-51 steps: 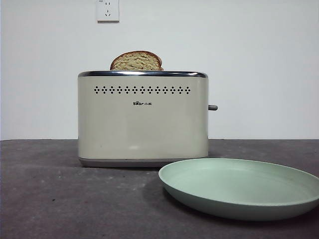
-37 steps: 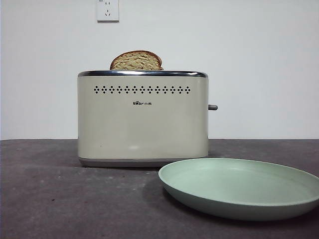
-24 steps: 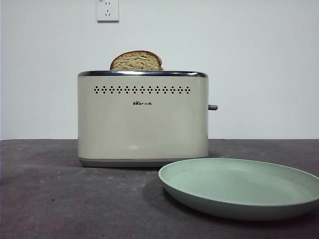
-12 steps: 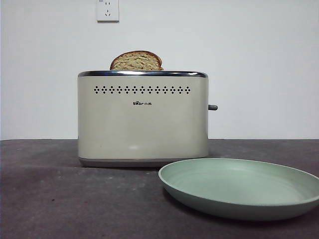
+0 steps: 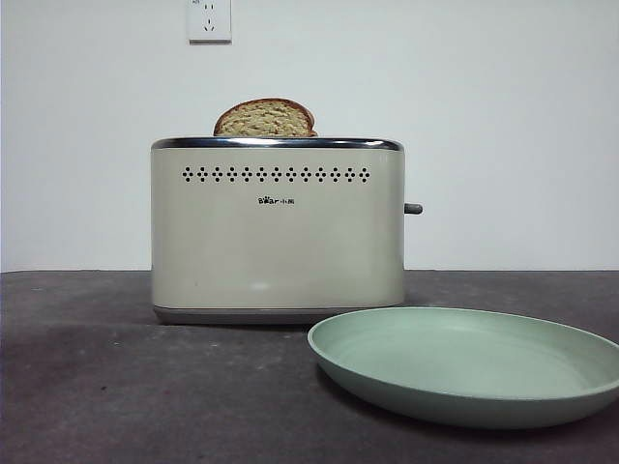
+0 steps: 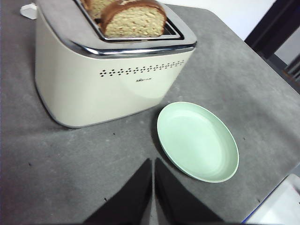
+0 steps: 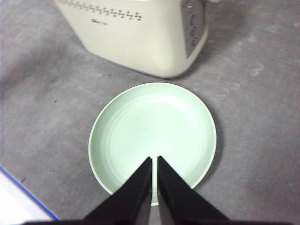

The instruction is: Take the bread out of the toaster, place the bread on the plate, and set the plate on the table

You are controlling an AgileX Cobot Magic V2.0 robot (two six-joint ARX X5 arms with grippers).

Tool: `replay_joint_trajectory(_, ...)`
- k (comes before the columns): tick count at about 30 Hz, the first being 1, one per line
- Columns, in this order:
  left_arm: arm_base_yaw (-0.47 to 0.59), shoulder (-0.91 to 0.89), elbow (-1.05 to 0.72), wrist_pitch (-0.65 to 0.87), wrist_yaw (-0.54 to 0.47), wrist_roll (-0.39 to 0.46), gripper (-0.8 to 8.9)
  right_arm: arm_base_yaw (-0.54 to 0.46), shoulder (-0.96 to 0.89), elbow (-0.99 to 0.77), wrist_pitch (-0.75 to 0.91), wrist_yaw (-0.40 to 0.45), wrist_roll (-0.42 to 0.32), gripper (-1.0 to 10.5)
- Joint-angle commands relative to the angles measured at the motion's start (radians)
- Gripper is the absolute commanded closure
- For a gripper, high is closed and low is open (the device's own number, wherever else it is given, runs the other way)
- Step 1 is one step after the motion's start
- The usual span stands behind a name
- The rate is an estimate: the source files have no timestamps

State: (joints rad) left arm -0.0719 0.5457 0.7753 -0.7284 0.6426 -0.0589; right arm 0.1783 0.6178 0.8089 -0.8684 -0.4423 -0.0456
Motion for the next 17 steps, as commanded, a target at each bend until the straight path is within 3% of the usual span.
replay_joint_trajectory(1, -0.003, 0.003, 0.021, 0.01, 0.005, 0.029, 8.0, 0.01, 0.003, 0.016, 0.01, 0.001, -0.019, 9.4)
replay_joint_trajectory(4, -0.003, 0.004, 0.021, 0.01, 0.005, 0.024, 7.19, 0.01, 0.001, 0.016, 0.01, 0.002, -0.016, 8.6)
replay_joint_trajectory(7, -0.003, 0.003, 0.021, 0.011, 0.005, 0.017, 5.18, 0.01, 0.002, 0.016, 0.01, 0.006, 0.015, 6.5)
replay_joint_trajectory(9, -0.003, 0.004, 0.021, 0.01, 0.005, 0.016, 4.21, 0.01, 0.002, 0.016, 0.007, 0.005, 0.035, 6.1)
replay_joint_trajectory(17, -0.003, 0.014, 0.021, 0.052, 0.005, 0.017, 4.06, 0.01, 0.002, 0.016, 0.007, 0.005, 0.035, 6.1)
